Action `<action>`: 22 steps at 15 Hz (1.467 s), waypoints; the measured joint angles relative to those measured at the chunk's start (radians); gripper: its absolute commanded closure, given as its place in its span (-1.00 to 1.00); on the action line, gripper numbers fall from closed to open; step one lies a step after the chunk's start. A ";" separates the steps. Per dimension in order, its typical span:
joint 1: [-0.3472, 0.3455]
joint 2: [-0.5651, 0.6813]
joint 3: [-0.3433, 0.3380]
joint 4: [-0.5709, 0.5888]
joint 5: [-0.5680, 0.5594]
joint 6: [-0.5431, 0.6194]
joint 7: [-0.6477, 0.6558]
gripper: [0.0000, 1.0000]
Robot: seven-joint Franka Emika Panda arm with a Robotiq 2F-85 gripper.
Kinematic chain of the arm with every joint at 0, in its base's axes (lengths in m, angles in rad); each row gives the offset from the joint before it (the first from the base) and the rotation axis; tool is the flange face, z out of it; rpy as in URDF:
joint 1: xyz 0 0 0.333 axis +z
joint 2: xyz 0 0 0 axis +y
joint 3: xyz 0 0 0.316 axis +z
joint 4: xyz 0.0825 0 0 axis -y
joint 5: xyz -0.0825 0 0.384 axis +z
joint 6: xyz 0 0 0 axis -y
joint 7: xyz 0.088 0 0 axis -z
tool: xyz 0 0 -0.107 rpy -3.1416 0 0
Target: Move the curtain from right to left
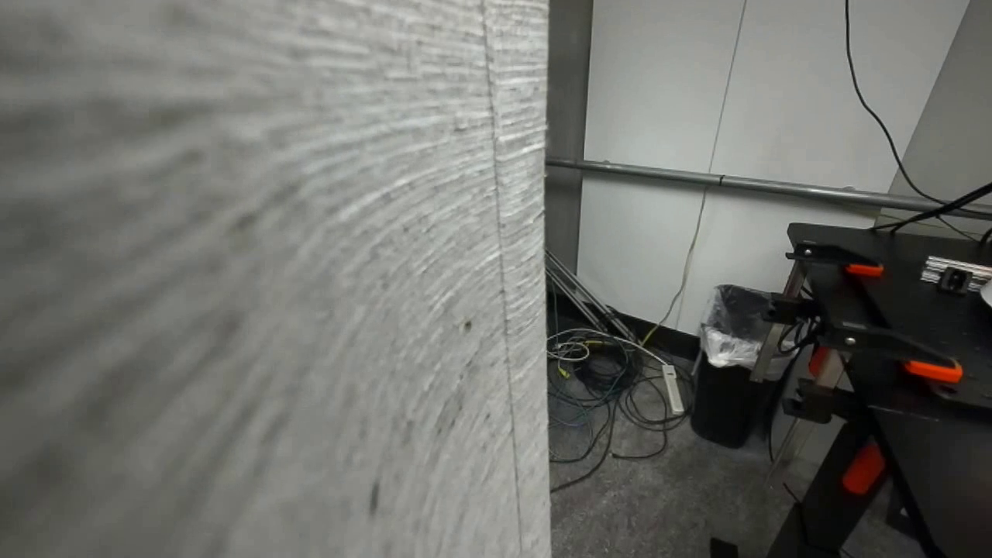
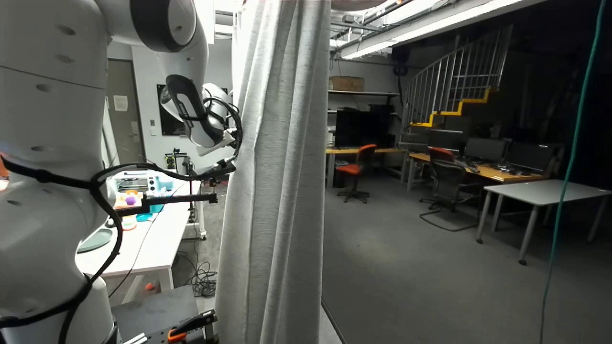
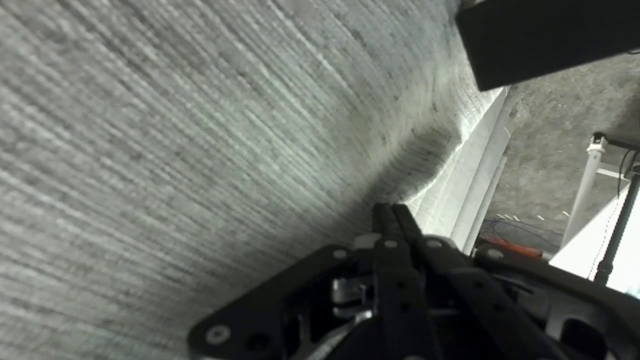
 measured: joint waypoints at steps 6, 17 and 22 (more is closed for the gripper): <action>0.233 0.148 -0.264 0.153 0.001 -0.014 -0.119 0.99; 0.524 0.306 -0.527 0.412 0.063 -0.011 -0.259 0.99; 0.542 0.365 -0.527 0.475 0.067 -0.011 -0.317 0.99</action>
